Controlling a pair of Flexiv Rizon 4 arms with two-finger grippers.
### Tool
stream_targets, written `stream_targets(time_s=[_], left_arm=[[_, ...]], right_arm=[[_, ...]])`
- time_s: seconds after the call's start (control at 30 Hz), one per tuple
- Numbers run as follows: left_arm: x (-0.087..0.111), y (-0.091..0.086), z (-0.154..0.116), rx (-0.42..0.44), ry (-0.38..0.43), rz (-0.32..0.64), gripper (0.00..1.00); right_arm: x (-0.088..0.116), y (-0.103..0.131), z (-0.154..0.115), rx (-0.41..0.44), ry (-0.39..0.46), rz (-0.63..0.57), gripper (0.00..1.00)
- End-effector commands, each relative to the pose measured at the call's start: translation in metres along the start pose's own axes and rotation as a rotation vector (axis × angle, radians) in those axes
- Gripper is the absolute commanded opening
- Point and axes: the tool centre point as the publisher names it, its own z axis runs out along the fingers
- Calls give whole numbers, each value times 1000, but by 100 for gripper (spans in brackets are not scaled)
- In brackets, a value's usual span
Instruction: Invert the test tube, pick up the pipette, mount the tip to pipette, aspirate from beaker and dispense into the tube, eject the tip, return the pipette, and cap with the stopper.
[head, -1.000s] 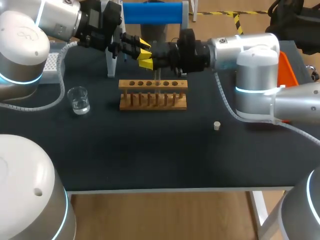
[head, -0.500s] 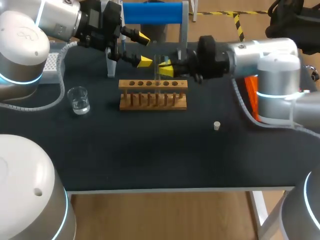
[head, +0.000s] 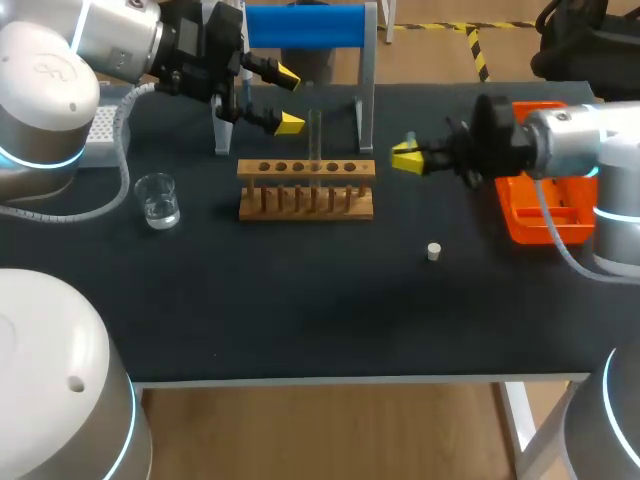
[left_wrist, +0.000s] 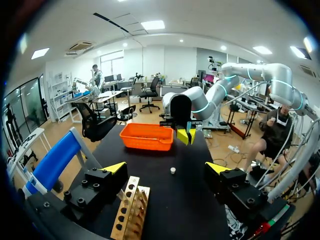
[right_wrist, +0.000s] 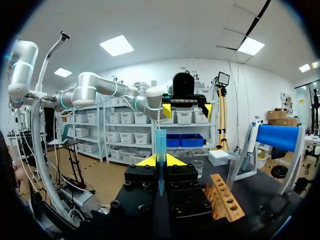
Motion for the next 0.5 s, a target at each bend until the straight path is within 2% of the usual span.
stream_targets(time_s=[0.03,0.5], left_arm=[[0,0,-1,0,2,0,100],[0,0,-1,0,2,0,100]], right_arm=[[15,-3,-37,0,-21,-1,0],[23,-22,-83,3,-60,7,0]])
